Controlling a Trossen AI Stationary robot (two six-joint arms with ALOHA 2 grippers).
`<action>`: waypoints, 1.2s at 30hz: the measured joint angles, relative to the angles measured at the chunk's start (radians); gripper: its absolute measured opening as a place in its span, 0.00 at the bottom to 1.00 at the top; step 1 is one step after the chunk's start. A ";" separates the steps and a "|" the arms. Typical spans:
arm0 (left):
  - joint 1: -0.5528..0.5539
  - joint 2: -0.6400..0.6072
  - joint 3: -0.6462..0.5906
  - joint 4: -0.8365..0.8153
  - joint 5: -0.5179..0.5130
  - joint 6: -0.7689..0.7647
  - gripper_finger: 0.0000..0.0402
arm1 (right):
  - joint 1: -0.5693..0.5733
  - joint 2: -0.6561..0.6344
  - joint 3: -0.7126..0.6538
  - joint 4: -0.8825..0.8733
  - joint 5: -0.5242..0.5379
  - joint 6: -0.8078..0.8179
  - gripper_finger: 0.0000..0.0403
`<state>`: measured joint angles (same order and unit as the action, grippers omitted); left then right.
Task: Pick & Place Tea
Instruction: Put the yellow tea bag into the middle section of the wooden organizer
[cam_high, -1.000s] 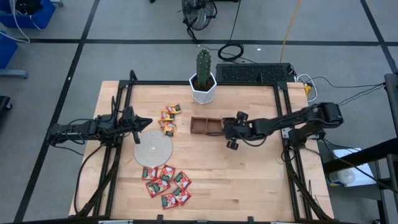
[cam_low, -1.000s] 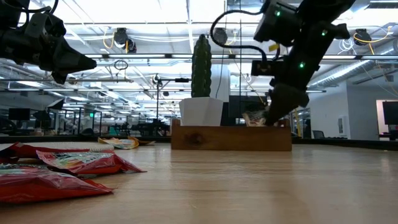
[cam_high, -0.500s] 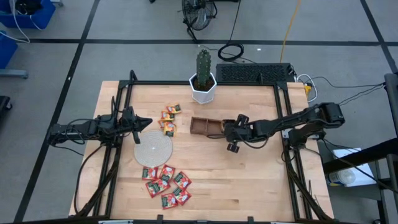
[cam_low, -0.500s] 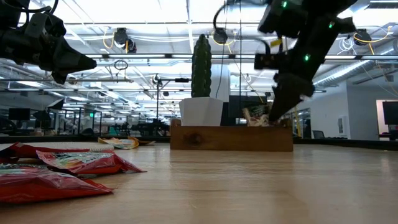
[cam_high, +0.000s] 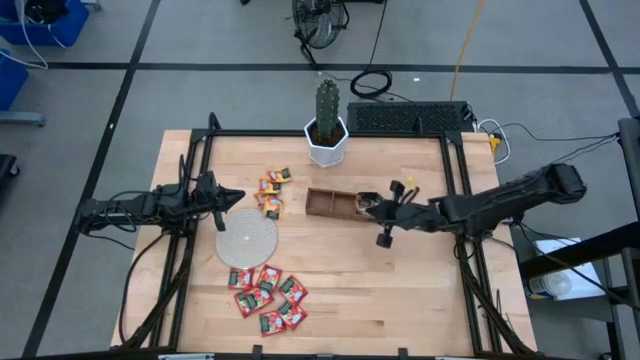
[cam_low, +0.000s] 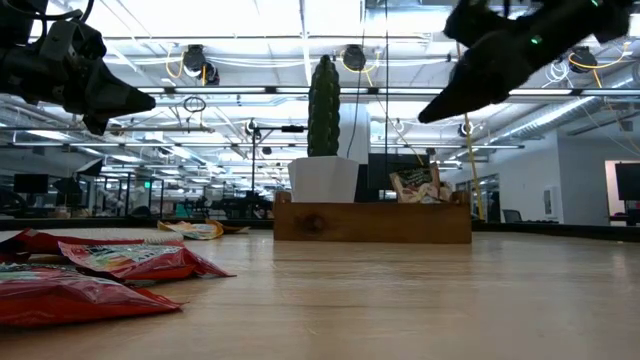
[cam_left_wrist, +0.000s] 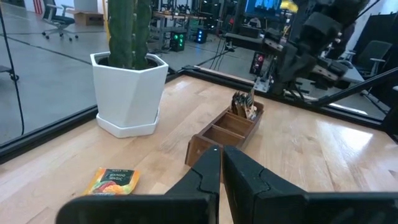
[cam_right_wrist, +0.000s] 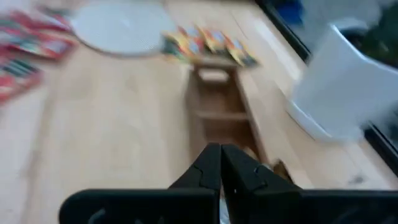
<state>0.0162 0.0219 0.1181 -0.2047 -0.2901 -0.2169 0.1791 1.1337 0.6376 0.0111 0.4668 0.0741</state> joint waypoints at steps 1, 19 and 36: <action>0.000 0.000 0.000 -0.001 0.000 0.000 0.05 | -0.003 -0.024 -0.047 0.075 -0.023 -0.025 0.00; 0.000 0.000 0.000 0.000 0.000 -0.003 0.05 | -0.227 -0.263 -0.472 0.713 -0.444 -0.100 0.00; 0.001 0.000 0.000 0.163 -0.026 -0.045 0.05 | -0.324 -0.311 -0.619 0.862 -0.600 -0.032 0.00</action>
<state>0.0170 0.0217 0.1184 -0.0421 -0.3164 -0.2615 -0.1446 0.8227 0.0185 0.8729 -0.1333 0.0416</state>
